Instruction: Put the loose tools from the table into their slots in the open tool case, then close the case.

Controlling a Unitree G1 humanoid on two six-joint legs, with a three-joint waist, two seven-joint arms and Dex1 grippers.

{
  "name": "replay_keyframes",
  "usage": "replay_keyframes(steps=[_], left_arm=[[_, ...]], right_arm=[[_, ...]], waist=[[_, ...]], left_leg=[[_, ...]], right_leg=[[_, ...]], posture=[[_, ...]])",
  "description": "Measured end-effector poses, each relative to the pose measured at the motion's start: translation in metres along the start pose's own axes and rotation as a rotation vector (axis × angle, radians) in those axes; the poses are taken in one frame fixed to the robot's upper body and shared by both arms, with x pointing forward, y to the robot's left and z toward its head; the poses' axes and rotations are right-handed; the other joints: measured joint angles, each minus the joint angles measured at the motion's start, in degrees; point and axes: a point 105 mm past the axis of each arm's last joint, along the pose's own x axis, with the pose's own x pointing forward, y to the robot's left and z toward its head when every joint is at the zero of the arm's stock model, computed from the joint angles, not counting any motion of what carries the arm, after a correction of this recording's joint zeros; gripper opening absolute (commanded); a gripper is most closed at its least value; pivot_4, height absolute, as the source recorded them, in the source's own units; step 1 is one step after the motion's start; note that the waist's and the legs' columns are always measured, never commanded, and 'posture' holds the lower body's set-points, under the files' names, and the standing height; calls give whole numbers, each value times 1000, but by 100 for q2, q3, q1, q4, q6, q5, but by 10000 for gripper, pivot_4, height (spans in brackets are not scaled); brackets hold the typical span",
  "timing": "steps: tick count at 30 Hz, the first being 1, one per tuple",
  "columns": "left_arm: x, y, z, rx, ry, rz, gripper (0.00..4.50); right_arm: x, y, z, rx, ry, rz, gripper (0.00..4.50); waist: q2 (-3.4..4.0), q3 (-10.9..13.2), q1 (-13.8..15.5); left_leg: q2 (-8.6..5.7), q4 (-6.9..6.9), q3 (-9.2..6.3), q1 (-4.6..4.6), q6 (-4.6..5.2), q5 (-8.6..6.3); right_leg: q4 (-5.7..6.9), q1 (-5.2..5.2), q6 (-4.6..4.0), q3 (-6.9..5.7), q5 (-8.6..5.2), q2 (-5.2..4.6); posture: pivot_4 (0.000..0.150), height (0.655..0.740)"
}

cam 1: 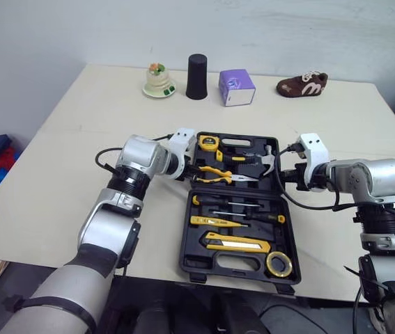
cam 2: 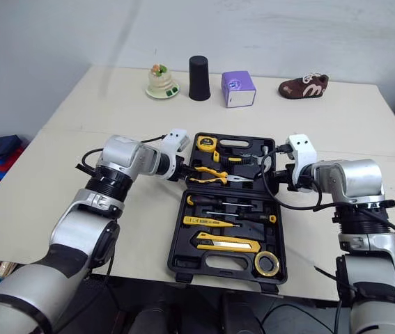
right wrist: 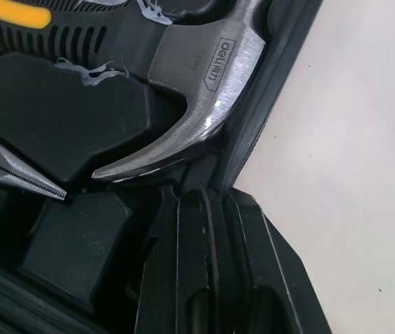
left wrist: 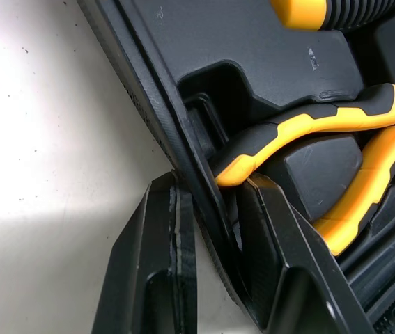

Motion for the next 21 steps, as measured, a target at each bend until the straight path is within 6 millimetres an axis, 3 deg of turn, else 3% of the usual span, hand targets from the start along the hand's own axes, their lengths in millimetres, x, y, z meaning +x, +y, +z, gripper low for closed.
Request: replay_keyframes(steps=[9, 14, 21], left_arm=[[-2, -1, 4, 35, -142, -28, 5426], [-14, 9, 24, 250, -361, 18, 5409], [-33, 14, 39, 383, -564, 63, 4114]], right_arm=[[-3, 1, 2, -68, -85, -34, 0], [-10, 6, 29, -260, -280, -81, 0], [-24, 13, 42, -405, -529, -108, 0]], waist=[[15, -2, 10], [41, 45, -8], [46, 50, -9]], left_leg=[[-2, -4, -3, -10, 2, -3], [1, -13, 17, -42, -2, 8], [9, -47, 90, -102, -2, 15]], right_leg=[[-9, -2, 5, -4, 7, -4], [-10, -44, 5, 7, 23, 6], [-8, -161, 8, 64, 21, 18]], posture=[[1500, 7383], [1500, 7383], [1500, 7383]])
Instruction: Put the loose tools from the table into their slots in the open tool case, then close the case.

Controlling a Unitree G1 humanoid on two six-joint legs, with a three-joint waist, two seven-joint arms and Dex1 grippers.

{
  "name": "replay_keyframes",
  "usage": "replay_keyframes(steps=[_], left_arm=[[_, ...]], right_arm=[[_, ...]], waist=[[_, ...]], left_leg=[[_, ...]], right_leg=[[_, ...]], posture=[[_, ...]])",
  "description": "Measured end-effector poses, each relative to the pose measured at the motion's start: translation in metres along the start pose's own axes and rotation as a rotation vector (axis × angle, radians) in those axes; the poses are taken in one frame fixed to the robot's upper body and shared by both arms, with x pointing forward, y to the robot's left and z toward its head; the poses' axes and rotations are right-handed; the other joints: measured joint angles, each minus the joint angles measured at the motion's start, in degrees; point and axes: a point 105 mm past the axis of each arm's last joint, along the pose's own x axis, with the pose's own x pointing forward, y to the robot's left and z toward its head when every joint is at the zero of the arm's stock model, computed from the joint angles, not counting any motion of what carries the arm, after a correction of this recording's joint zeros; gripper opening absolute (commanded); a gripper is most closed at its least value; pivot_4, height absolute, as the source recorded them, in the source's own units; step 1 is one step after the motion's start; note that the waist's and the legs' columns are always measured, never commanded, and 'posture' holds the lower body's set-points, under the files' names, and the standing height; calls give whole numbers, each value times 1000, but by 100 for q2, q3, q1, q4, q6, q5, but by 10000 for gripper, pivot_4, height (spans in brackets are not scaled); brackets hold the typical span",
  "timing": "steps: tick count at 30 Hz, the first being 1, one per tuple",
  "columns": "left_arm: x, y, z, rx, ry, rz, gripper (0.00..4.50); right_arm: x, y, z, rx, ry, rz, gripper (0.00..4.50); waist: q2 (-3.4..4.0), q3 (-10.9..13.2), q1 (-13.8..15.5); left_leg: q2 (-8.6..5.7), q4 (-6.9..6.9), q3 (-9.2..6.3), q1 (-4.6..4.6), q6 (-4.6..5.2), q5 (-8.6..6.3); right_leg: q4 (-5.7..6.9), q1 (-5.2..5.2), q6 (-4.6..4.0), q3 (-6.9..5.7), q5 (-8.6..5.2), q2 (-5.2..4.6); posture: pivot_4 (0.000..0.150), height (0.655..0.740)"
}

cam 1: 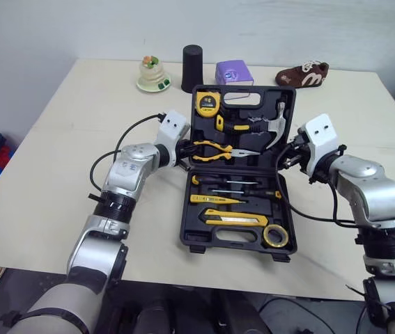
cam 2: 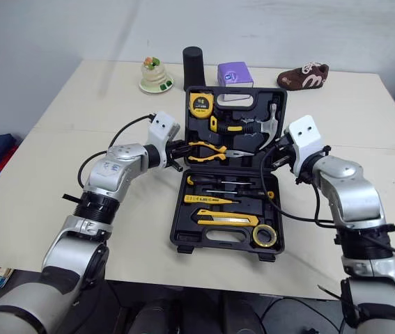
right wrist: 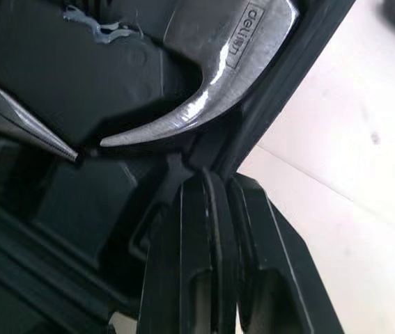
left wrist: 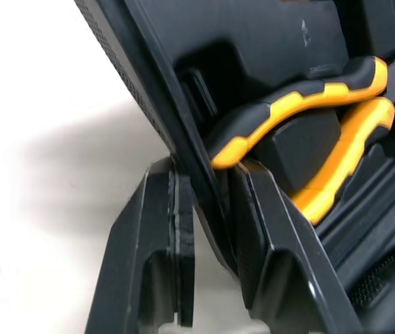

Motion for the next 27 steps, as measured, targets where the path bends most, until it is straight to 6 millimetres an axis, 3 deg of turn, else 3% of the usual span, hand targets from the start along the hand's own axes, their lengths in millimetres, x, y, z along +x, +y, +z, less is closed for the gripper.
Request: replay_keyframes(steps=[3, 7, 14, 17, 19, 22, 24, 27], left_arm=[[-6, 5, 5, 86, -65, 28, 3287], [-21, 2, 7, 328, -195, 59, 3116], [-42, -6, -8, 470, -277, 128, 81], [-47, -8, -20, 449, -248, 145, 13678], [-55, -5, -26, 399, -224, 150, 22883], [-76, -5, -27, 250, -204, 98, 36474], [-96, -9, -32, 135, -162, 24, 44408], [-143, -9, -42, -27, -40, -90, 44408]], right_arm=[[-2, 5, 2, -39, -73, -6, 0], [-15, 18, -10, -180, -186, -24, 0], [-39, 34, -31, -503, -335, -68, 0], [-50, 44, -38, -600, -389, -49, 12184], [-61, 48, -38, -648, -418, -18, 22853], [-84, 56, -22, -756, -450, 73, 37294], [-103, 59, -14, -751, -406, 164, 37910], [-142, 62, -23, -575, -181, 359, 37910]], waist=[[5, 5, 2], [5, 5, 3], [1, 7, -16], [1, 7, -24], [1, 7, -42], [1, 7, -71], [3, 8, -88], [2, 11, -121]], left_leg=[[1, 11, 12, -35, 2, 1], [2, -2, 21, -30, 4, 0], [-3, 39, 41, -18, 28, 6], [-5, 45, 51, -10, 39, 14], [-4, 46, 54, -6, 38, 15], [-1, 44, 52, -4, 35, 16], [6, 44, 46, -3, 32, 15], [11, 39, 20, 10, 27, 13]], right_leg=[[13, -44, 0, 12, 0, 3], [2, -42, 0, 22, 0, 5], [15, -23, 27, 50, 26, 5], [18, -16, 31, 60, 40, 5], [21, -14, 32, 62, 41, 6], [25, -14, 32, 62, 41, 6], [28, -11, 31, 59, 39, 8], [21, 13, 22, 48, 33, 13]], posture=[[1500, 7383], [1500, 7383], [1500, 7383], [1500, 7383], [1500, 7383], [1500, 7383], [1500, 7383], [1500, 7383]])
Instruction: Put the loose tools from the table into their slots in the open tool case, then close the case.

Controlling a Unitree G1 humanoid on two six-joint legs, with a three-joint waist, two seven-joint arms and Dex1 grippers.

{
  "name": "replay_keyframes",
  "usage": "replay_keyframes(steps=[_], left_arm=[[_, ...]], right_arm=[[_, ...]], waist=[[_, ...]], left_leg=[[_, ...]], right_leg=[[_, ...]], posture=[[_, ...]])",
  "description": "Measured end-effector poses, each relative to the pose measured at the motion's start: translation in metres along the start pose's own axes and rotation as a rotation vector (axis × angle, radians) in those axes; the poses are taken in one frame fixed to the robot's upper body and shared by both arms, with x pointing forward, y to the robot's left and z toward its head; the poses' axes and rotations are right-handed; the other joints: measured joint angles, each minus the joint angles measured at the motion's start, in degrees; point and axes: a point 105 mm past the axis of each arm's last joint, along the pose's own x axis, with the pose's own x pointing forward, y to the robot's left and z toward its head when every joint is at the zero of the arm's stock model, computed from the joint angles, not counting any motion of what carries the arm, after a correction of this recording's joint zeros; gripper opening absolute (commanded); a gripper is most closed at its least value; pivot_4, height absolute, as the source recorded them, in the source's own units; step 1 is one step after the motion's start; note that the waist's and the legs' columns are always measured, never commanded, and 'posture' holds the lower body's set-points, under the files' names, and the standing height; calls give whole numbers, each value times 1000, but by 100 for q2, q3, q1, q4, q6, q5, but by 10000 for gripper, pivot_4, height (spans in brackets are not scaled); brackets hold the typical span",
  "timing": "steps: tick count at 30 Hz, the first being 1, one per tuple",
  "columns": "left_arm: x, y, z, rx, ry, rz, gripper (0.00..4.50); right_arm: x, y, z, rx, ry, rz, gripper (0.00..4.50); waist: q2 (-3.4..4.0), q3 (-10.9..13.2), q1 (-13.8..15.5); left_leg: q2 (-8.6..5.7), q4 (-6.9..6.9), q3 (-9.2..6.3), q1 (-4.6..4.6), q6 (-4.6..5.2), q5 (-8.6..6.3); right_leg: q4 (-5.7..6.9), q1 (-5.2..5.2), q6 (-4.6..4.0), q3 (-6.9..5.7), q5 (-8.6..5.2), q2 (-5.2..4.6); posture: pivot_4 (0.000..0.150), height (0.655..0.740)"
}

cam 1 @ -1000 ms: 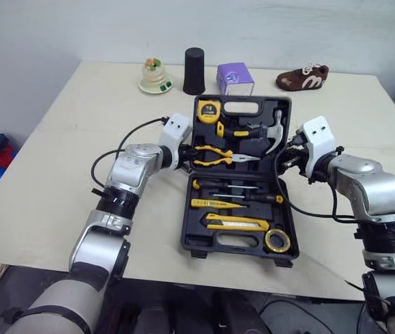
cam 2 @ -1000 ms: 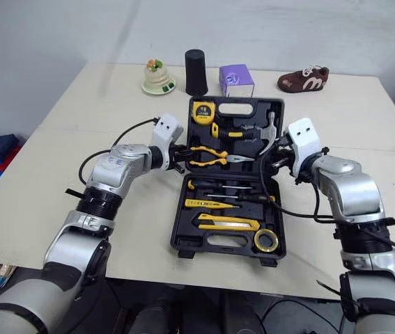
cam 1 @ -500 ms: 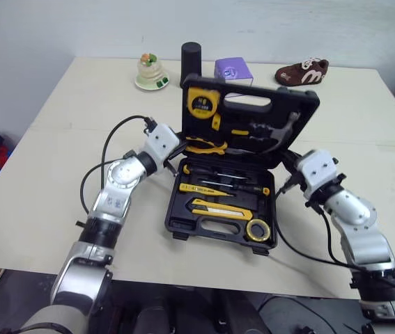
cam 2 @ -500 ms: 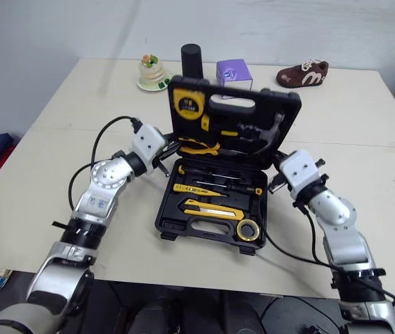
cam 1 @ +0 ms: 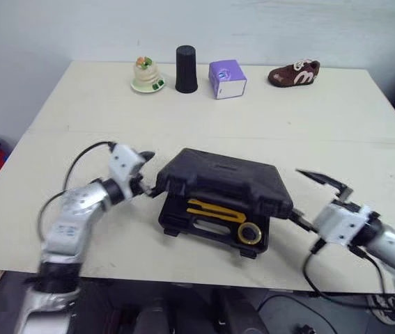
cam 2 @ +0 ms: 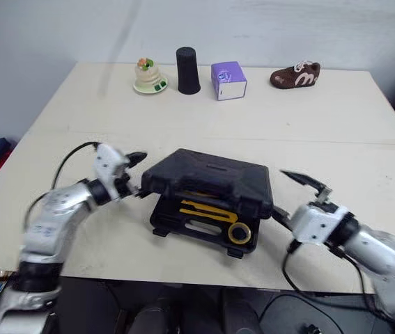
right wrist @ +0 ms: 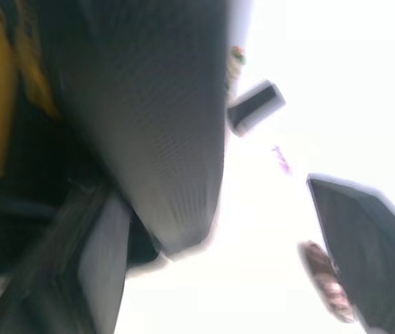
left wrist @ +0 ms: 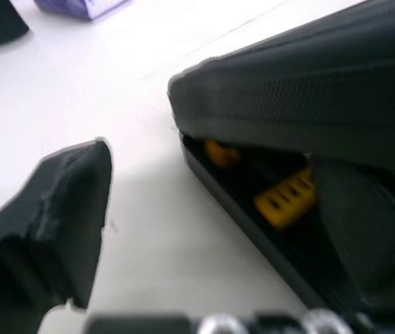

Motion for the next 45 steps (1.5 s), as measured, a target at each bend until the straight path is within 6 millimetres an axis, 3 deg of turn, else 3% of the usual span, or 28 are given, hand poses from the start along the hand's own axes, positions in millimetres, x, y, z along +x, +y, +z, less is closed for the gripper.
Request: replay_keyframes(steps=[3, 5, 8, 11, 12, 13, 15, 20, 23, 30, 34, 38, 45], left_arm=[[-49, 5, -12, -71, 149, -36, 44408], [-67, 12, -22, -113, 222, -36, 44408], [-78, 22, -33, -169, 256, -15, 44408], [-74, 32, -34, -161, 239, 10, 44408], [-71, 34, -32, -142, 232, 17, 44797], [-62, 41, -28, -82, 214, 35, 42158], [-43, 57, -23, 5, 179, 93, 36319], [18, 82, -8, 18, 113, 134, 12890], [60, 86, 6, 4, 83, 100, 241], [131, 66, 32, 86, 77, -4, 241], [151, 50, 30, 119, 96, -49, 241], [160, 38, 27, 151, 114, -98, 241], [157, 22, 20, 210, 149, -263, 241]], right_arm=[[-36, 45, 2, 253, 121, 319, 37910], [-43, 49, 14, 420, 107, 360, 37910], [-45, 51, 13, 536, 106, 363, 37910], [-39, 58, 5, 594, 110, 373, 37910], [-36, 60, 4, 606, 104, 379, 35476], [-34, 63, 2, 621, 98, 389, 32603], [-29, 72, -1, 649, 97, 429, 24867], [-20, 89, 3, 734, 76, 551, 0], [-16, 93, 5, 772, 65, 606, 0], [3, 100, -15, 789, 116, 640, 0], [14, 97, -17, 799, 86, 627, 0], [20, 91, -28, 793, 107, 593, 0], [21, 79, -48, 825, 141, 521, 0]], waist=[[-72, 39, -15], [-90, 56, -35], [-124, 45, -35], [-139, 36, -2], [-142, 33, 15], [-137, 25, 66], [-117, 15, 170], [-114, 14, 319], [-121, 19, 331], [-131, 24, 237], [-131, 24, 233], [-129, 25, 238], [-129, 25, 259]], left_leg=[[1, -102, -29, 187, 11, -24], [11, -110, -29, 246, -4, -47], [9, -156, -29, 271, 6, -45], [3, -187, -24, 252, 15, -46], [-1, -189, -26, 240, 17, -51], [-5, -188, -26, 218, 15, -57], [-4, -171, -32, 168, 10, -39], [8, -60, -29, 52, 3, -53], [3, -12, -25, 48, 22, -65], [-19, 27, 1, 65, 103, -101], [-12, 25, -4, 59, 66, -82], [-7, 24, -2, 58, 54, -75], [-11, 28, -3, 59, 55, -72]], right_leg=[[-101, 193, -25, -19, -20, 9], [-149, 272, -132, -37, -55, 0], [-221, 310, -145, -42, -27, -15], [-256, 300, -148, -60, -21, -36], [-249, 287, -148, -68, -20, -45], [-240, 263, -153, -71, -23, -48], [-221, 214, -78, -84, 16, -37], [-141, 108, -34, -92, -24, -13], [-120, 114, -16, -91, -20, -17], [-120, 142, 37, -102, 15, -38], [-113, 131, 32, -104, 12, -29], [-109, 125, 27, -105, 8, -24], [-98, 126, 26, -107, 9, -28]], posture=[[1500, 7383], [1500, 7383], [1500, 7383], [1500, 7383], [1500, 7383], [1500, 7383], [1500, 7383], [1500, 7383], [1500, 7383], [1500, 7383], [1500, 7383], [1500, 7383], [1500, 7383]])
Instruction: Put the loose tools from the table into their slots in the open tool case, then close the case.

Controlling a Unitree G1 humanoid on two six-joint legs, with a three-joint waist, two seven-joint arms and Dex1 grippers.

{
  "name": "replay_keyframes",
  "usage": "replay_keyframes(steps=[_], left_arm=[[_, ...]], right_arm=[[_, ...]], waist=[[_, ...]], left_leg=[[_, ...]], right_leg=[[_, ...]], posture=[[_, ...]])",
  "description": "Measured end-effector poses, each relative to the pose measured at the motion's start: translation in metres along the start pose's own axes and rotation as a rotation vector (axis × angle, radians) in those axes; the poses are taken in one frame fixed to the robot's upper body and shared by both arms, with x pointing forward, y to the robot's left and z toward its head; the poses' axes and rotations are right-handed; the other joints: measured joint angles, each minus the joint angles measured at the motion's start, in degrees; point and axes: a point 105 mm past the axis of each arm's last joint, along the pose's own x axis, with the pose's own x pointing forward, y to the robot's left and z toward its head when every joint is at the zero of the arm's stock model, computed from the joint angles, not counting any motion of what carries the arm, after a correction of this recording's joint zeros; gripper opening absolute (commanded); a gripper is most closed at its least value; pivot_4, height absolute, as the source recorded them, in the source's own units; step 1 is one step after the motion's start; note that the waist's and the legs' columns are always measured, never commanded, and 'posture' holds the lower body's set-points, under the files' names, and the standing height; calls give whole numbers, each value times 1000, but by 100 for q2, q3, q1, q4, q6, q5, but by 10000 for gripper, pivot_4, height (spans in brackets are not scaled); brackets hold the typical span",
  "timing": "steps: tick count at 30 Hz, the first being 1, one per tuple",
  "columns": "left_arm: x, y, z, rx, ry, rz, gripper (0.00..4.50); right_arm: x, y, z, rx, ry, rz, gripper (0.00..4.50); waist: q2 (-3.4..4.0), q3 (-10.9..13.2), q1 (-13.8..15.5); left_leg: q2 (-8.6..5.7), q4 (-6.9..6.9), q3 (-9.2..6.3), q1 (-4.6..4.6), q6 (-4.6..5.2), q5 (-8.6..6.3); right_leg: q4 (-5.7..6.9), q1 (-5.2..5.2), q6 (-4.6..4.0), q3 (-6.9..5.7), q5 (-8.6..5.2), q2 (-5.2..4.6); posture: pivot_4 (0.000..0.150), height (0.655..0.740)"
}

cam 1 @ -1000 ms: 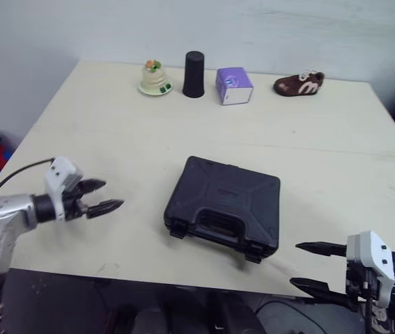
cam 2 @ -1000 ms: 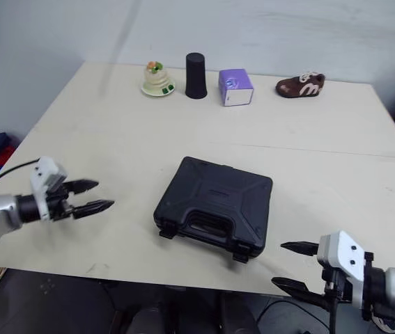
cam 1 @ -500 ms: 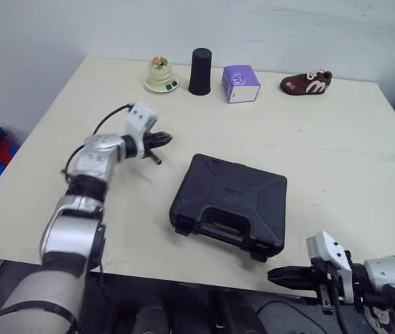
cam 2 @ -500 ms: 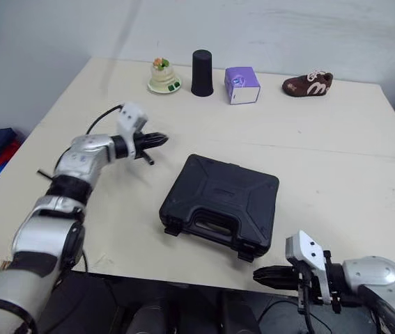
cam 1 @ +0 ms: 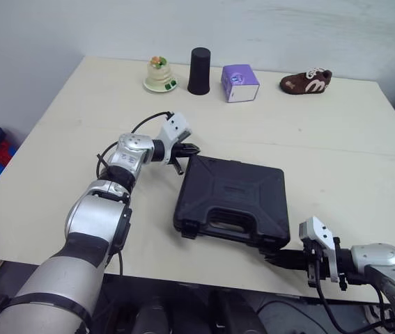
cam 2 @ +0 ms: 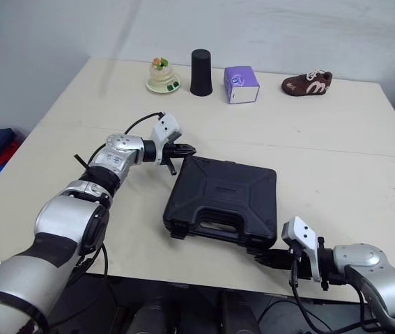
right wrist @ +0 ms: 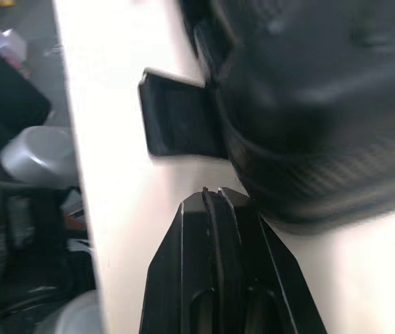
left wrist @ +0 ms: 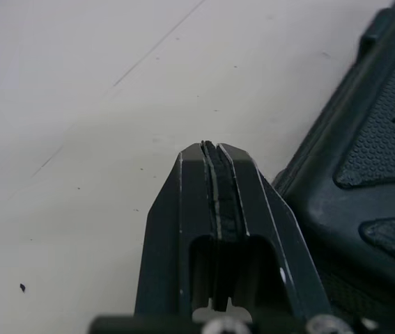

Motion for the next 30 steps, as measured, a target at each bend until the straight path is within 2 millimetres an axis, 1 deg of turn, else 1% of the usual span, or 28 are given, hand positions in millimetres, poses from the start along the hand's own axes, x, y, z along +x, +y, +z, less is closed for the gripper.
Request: replay_keyframes(steps=[4, 8, 16, 18, 20, 23, 25, 27, 29, 30], left_arm=[[-4, -16, -5, 82, 34, -151, 241], [-7, -29, -20, 123, 71, -247, 241], [-25, -40, -25, 167, 55, -365, 241], [-29, -47, -30, 160, 39, -390, 241], [-34, -60, -37, 156, 20, -420, 241], [-35, -77, -42, 139, 22, -461, 241], [-37, -77, -42, 128, 30, -443, 241], [-43, -69, -40, 134, 46, -396, 241], [-49, -59, -37, 110, 74, -340, 241], [-51, -56, -32, 87, 74, -328, 241]], right_arm=[[-8, -7, -1, -44, 43, 0, 0], [-13, -16, 1, -65, 62, -10, 0], [-31, -44, 3, -148, 138, -113, 0], [-32, -51, 7, -161, 140, -145, 0], [-32, -55, 14, -180, 130, -173, 0], [-29, -54, 17, -190, 123, -174, 0], [-28, -52, 16, -197, 130, -172, 0], [-30, -51, 13, -212, 151, -180, 0], [-40, -55, 9, -228, 203, -238, 0], [-47, -58, 10, -240, 224, -272, 0]], waist=[[1, -1, 27], [1, -1, 16], [5, 0, -11], [9, -1, -35], [12, -1, -94], [13, -1, -108], [13, 0, -107], [13, -1, -111], [16, 0, -112], [16, 0, -113]], left_leg=[[-1, 0, 0, -1, 1, -1], [1, 0, 2, -2, 2, -1], [3, 2, 1, 2, 0, 1], [3, 2, 2, 3, -1, 1], [6, 2, -1, 3, -2, 3], [8, 4, -10, 3, -9, 7], [6, 7, -14, 4, -10, 11], [4, 7, -14, 12, -9, 13], [0, 7, -14, 12, -5, 14], [-1, 7, -14, 11, -5, 15]], right_leg=[[-3, 0, 0, -1, 0, 0], [-3, -2, -1, 3, -1, 1], [9, -1, -2, 3, -1, 0], [15, -2, -2, 7, -1, -3], [19, -2, -5, 23, -3, -6], [27, -1, -8, 42, -5, -4], [37, -2, -10, 42, -6, -3], [43, 2, -10, 44, -6, -3], [45, 1, -10, 46, -6, -5], [45, 1, -10, 46, -6, -6]], posture=[[1500, 7383], [1500, 7383], [1500, 7383], [1500, 7383], [1500, 7383], [1500, 7383], [1500, 7383], [1500, 7383], [1500, 7383], [1500, 7383]])
